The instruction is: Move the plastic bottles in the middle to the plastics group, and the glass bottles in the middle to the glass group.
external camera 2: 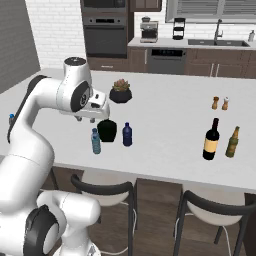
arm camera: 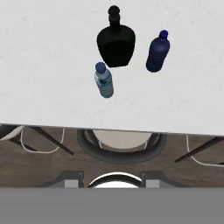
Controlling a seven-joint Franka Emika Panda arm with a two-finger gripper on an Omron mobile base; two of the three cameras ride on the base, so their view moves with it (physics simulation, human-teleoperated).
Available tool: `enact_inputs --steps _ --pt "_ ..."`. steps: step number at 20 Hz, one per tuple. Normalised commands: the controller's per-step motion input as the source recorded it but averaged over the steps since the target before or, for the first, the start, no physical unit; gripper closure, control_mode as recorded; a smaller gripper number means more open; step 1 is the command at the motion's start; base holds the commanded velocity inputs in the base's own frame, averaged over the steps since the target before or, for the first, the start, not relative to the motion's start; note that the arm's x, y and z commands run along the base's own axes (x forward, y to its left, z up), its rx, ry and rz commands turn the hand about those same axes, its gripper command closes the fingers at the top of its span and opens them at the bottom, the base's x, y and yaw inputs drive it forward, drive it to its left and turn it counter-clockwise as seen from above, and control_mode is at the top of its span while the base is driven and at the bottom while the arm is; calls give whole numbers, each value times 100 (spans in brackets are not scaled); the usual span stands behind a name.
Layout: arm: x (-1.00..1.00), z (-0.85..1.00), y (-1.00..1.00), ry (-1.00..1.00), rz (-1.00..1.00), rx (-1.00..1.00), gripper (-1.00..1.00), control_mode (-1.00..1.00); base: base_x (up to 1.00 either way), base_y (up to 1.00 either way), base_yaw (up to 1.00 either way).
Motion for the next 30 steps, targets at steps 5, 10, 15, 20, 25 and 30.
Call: enact_inputs --steps 5,10,15,20,25,30 --pt "0 -3 0 4 0 0 -100 -100 0 0 0" --pt "1 -11 0 9 0 0 -100 -100 0 0 0" --pt "38 -44 9 18 0 -4 -100 -100 0 0 0" --pt "59 -37 2 -4 -1 -3 -100 -100 0 0 0" --pt "47 -34 13 -7 0 0 -100 -100 0 0 0" --pt "15 -26 35 -15 0 0 -100 -100 0 0 0"
